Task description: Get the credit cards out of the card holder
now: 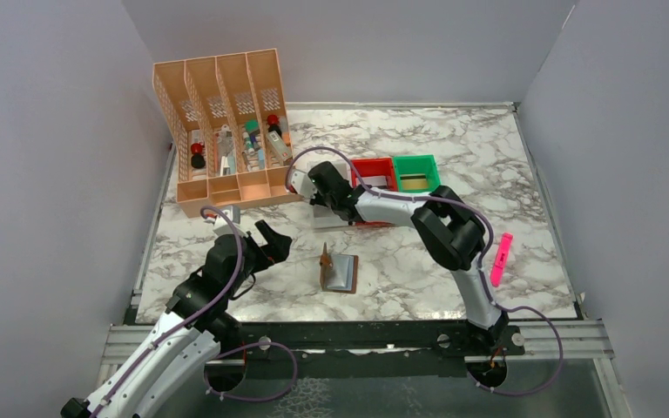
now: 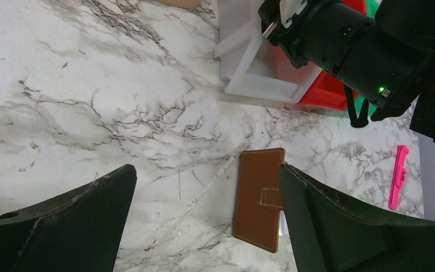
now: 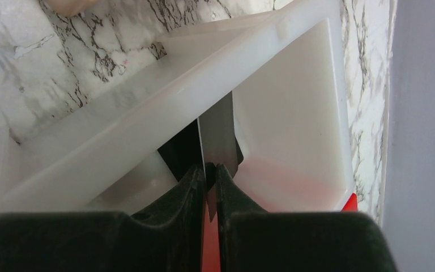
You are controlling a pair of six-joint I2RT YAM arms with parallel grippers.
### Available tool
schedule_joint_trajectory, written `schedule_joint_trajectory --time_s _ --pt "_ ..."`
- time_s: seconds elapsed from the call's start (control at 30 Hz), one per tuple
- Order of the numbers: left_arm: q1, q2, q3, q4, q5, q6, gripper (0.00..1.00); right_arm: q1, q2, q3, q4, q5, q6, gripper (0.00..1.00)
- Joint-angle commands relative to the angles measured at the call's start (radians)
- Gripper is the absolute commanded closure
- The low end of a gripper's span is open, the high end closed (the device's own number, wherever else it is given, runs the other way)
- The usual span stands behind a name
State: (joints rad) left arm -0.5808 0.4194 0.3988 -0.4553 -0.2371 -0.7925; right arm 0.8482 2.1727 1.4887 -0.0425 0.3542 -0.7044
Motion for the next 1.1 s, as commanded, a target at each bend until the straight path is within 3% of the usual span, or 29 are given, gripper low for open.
schedule_joint_trajectory --time_s 0.0,0.13,0.43,0.63,0.77,1.07 --pt "0.003 0.005 -0.004 0.0 -0.022 -0.007 0.01 -0.009 -0.045 -0.023 0.005 -0.023 0.029 0.88" --pt "0.003 0.005 -0.005 0.001 -0.019 -0.008 0.01 -0.009 -0.05 -0.036 0.018 -0.024 0.033 0.93" --pt "0.003 0.001 -0.006 0.0 -0.025 -0.008 0.01 -0.015 -0.076 -0.043 -0.021 -0.103 0.018 0.92" --pt "0.004 0.006 -0.005 0.001 -0.024 -0.007 0.01 -0.017 -0.079 -0.029 -0.034 -0.1 0.029 0.8" --pt "0.003 0.013 -0.003 0.001 -0.019 -0.007 0.01 -0.021 -0.07 -0.014 -0.017 -0.08 0.053 0.63" --pt "0.003 0.019 -0.002 0.014 0.002 -0.002 0.01 -0.026 -0.163 -0.013 -0.031 -0.098 0.24 0.59"
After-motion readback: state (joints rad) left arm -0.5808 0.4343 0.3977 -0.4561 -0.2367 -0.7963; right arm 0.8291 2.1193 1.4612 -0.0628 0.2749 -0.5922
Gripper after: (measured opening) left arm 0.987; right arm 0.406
